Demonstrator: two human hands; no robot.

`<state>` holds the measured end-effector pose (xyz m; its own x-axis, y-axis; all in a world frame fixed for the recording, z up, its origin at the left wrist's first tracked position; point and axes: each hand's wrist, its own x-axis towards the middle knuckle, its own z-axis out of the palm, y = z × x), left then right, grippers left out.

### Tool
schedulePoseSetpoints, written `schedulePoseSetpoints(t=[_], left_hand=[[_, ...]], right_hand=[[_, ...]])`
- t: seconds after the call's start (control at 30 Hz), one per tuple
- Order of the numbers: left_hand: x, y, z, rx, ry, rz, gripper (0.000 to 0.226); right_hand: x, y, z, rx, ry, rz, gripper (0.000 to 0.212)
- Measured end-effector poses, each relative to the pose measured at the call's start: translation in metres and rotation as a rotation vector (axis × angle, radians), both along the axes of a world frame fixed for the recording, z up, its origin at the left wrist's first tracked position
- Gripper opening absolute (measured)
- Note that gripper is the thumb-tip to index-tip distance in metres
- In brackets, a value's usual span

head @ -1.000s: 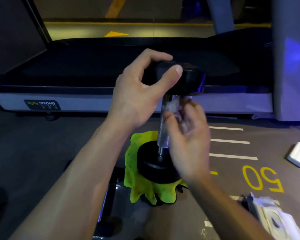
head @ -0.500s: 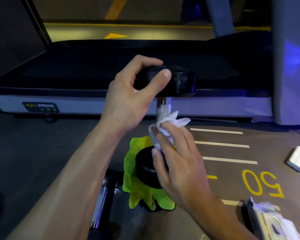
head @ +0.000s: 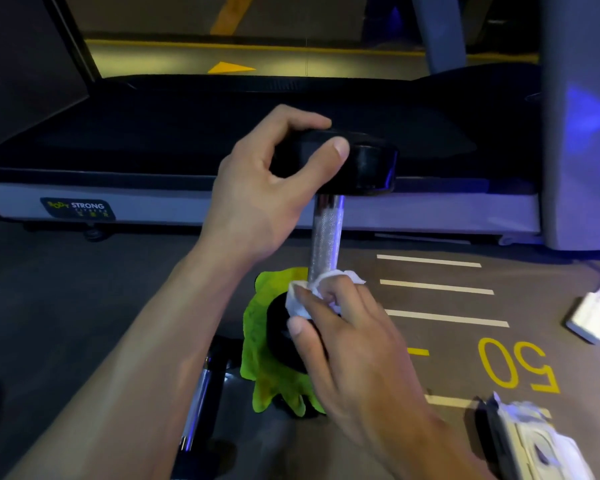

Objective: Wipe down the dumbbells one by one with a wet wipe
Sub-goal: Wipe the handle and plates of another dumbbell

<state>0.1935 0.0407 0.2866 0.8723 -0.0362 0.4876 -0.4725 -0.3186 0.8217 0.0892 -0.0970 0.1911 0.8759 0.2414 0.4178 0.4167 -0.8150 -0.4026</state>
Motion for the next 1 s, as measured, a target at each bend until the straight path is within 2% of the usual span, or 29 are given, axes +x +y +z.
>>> schedulePoseSetpoints(t=[0.07,0.13,0.23,0.3,0.4,0.57,0.67,0.8,0.93,1.0], left_hand=[[-0.001,-0.002,0.001,0.004,0.005,-0.001,0.027],[-0.002,-0.002,0.003,0.018,0.005,0.007,0.029],[-0.003,0.000,0.005,0.077,0.006,0.046,0.029],[-0.004,0.001,0.007,0.102,0.001,0.057,0.028],[-0.006,0.001,0.007,0.084,0.003,0.037,0.027],[-0.008,0.001,0.004,0.065,-0.025,0.017,0.029],[-0.009,0.002,0.004,0.054,-0.018,-0.001,0.029],[-0.008,0.006,0.005,0.010,-0.003,-0.014,0.029],[-0.009,0.009,0.005,0.017,0.008,-0.034,0.029],[-0.010,0.011,0.004,0.003,0.007,-0.037,0.029]], right_hand=[[-0.009,0.014,0.004,-0.094,0.013,-0.063,0.059],[-0.014,0.013,0.002,-0.086,0.030,-0.028,0.057],[-0.005,-0.012,-0.006,0.198,0.089,0.102,0.035],[0.006,-0.026,-0.009,0.380,0.145,0.103,0.020],[0.021,-0.028,-0.002,0.425,0.126,0.104,0.009],[0.049,-0.017,0.026,0.614,-0.104,-0.040,0.015],[0.032,-0.010,0.005,0.728,-0.002,-0.045,0.014],[0.021,-0.010,0.000,0.766,0.163,-0.011,0.015],[0.039,0.007,0.030,0.888,0.042,0.012,0.007],[0.024,0.015,0.018,0.813,0.018,-0.012,0.010]])
